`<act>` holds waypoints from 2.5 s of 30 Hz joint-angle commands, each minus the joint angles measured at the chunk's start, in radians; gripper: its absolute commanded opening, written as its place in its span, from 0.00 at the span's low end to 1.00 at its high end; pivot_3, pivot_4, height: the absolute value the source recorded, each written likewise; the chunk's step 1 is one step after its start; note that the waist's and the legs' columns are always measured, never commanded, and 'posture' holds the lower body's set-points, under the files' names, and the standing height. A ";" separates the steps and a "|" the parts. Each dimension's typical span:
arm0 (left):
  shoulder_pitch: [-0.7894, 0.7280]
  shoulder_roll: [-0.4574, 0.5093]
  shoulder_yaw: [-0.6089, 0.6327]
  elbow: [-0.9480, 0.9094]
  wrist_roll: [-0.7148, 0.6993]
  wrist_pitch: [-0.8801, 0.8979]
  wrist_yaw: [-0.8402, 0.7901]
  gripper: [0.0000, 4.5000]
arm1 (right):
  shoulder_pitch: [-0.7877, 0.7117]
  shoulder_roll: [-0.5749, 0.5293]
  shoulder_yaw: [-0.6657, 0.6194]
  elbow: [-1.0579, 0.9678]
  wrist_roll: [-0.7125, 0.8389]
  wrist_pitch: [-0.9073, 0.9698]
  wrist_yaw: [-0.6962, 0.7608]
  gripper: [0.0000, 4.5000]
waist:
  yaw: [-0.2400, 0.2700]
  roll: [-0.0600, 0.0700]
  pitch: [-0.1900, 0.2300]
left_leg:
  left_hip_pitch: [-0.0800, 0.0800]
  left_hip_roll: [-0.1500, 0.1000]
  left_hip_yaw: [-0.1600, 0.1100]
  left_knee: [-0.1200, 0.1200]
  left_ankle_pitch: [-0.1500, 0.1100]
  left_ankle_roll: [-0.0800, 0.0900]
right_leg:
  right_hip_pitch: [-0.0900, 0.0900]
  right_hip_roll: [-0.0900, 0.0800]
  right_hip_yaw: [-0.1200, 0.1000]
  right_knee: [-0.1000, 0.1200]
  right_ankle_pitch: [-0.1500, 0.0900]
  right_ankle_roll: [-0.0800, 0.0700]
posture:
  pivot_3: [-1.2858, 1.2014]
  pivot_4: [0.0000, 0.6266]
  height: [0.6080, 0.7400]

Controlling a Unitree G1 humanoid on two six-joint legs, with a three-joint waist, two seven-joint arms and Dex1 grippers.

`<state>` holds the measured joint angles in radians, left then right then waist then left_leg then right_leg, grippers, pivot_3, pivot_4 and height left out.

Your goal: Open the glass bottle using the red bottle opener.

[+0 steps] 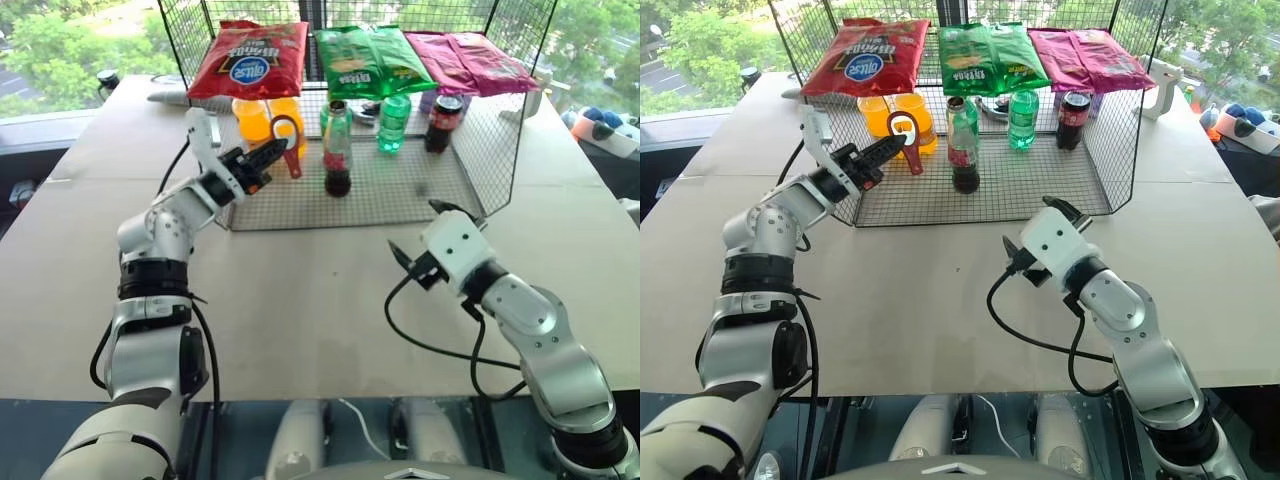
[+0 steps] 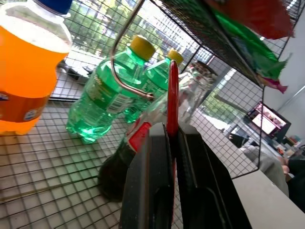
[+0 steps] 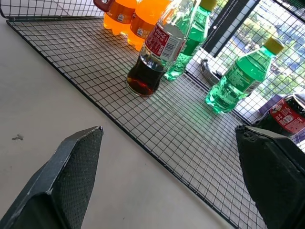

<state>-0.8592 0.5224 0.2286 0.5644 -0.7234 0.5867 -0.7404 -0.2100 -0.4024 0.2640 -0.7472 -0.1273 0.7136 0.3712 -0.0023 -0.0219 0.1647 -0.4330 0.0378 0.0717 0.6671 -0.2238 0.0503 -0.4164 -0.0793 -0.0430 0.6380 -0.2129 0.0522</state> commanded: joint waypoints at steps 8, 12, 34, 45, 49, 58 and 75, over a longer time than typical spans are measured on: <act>-0.051 0.035 0.043 0.081 0.071 -0.045 -0.080 0.01 | 0.023 0.005 -0.022 -0.076 -0.007 -0.013 -0.018 1.00 | -0.002 0.000 0.000 | 0.000 0.000 -0.001 0.000 -0.001 0.001 | 0.000 0.000 0.000 0.000 0.000 0.000 | 0.52 0.24 1.00; -0.064 0.035 0.047 0.106 0.093 -0.049 -0.097 0.01 | 0.025 0.006 -0.021 -0.075 -0.009 -0.014 -0.019 1.00 | -0.003 -0.001 0.000 | 0.000 0.000 -0.001 0.000 -0.001 0.001 | 0.000 0.000 0.000 0.000 0.000 0.000 | 0.52 0.24 1.00; -0.202 0.106 -0.052 0.260 0.344 -0.239 -0.258 0.52 | 0.031 0.022 -0.015 -0.058 -0.015 -0.032 -0.035 1.00 | -0.005 -0.002 0.001 | 0.000 0.000 0.000 0.000 -0.001 0.002 | 0.000 0.000 0.000 0.001 0.000 0.000 | 0.52 0.24 1.00; -0.240 0.127 -0.111 0.304 0.465 -0.390 -0.332 0.41 | 0.045 0.033 -0.014 -0.055 -0.022 -0.043 -0.046 1.00 | -0.006 -0.003 0.002 | -0.001 0.000 0.000 0.000 -0.001 0.002 | -0.001 0.000 0.000 0.001 0.000 0.000 | 0.52 0.24 1.00; -0.254 0.135 -0.125 0.322 0.496 -0.434 -0.339 0.41 | 0.049 0.037 -0.013 -0.054 -0.024 -0.045 -0.047 1.00 | -0.006 -0.003 0.002 | -0.001 0.000 0.000 0.000 -0.001 0.002 | -0.001 0.000 0.000 0.001 0.000 0.000 | 0.52 0.24 1.00; -0.269 0.135 -0.108 0.346 0.508 -0.459 -0.345 0.41 | 0.054 0.047 -0.008 -0.046 -0.030 -0.054 -0.050 1.00 | -0.006 -0.003 0.002 | -0.001 0.000 -0.001 0.000 -0.001 0.002 | -0.001 0.000 0.000 0.001 -0.001 0.001 | 0.52 0.24 1.00; -0.259 0.134 -0.072 0.329 0.475 -0.424 -0.366 0.01 | 0.049 0.052 -0.011 -0.035 -0.037 -0.064 -0.045 1.00 | -0.008 -0.003 0.002 | -0.001 0.000 -0.001 0.001 -0.001 0.002 | -0.001 0.000 0.000 0.001 -0.001 0.001 | 0.52 0.24 1.00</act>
<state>-1.0956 0.6412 0.1157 0.9260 -0.2052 0.1338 -1.0925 -0.1577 -0.3495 0.2607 -0.7636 -0.1575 0.6703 0.3328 -0.0108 -0.0248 0.1665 -0.4336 0.0382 0.0711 0.6678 -0.2248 0.0522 -0.4174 -0.0794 -0.0426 0.6393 -0.2133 0.0532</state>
